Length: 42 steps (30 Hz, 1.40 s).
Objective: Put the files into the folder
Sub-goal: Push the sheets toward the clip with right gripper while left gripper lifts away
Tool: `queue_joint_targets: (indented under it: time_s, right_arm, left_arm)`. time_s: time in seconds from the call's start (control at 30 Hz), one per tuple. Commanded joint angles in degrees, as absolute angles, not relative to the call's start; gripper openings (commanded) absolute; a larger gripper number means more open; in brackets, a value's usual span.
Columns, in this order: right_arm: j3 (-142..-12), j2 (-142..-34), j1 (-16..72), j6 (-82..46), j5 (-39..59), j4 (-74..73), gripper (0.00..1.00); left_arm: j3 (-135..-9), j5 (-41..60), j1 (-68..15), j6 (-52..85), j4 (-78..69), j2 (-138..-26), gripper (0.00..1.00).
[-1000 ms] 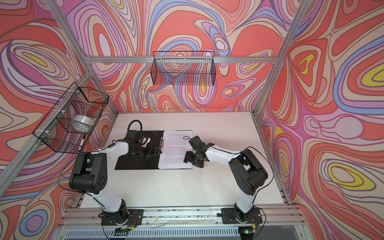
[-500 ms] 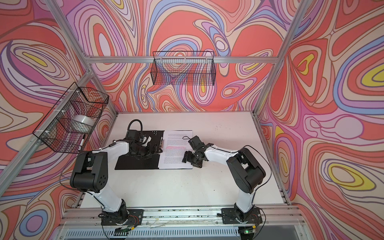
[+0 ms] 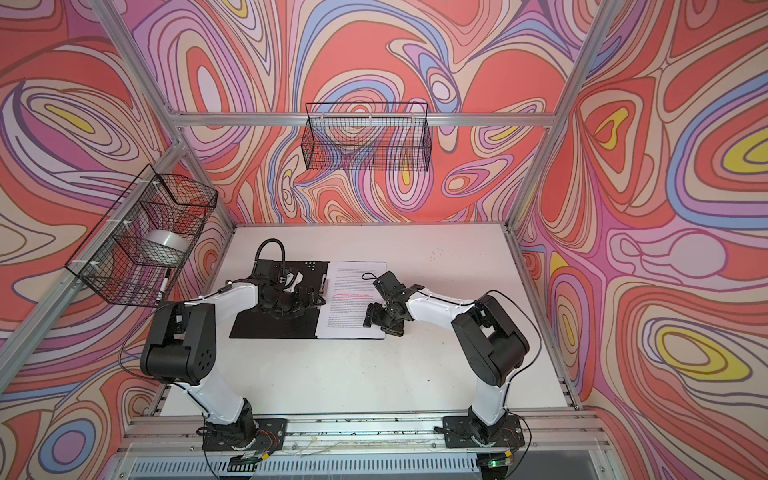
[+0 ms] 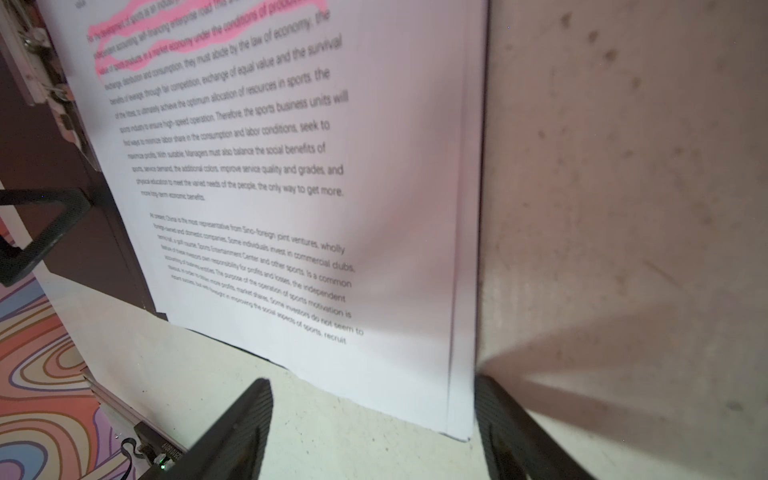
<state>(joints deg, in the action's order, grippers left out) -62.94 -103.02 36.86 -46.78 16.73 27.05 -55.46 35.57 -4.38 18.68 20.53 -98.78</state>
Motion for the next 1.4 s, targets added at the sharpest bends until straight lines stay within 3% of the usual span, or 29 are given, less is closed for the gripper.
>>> queue_joint_targets:
  time_s: [0.0,1.17,1.37]
  right_arm:
    - [-64.75,-103.2,37.35,-45.49,14.22,29.04,0.8]
    - [-68.42,-108.11,37.7,-44.48,17.23,27.18,0.81]
    - [-69.87,-106.15,37.71,-43.5,12.37,32.02,0.81]
  left_arm:
    - [-54.71,33.71,-4.22,18.71,22.86,-101.5,1.0]
    - [-54.67,34.39,-4.22,19.22,22.58,-101.02,1.0]
    - [-55.46,34.43,-4.22,18.93,23.15,-100.14,1.0]
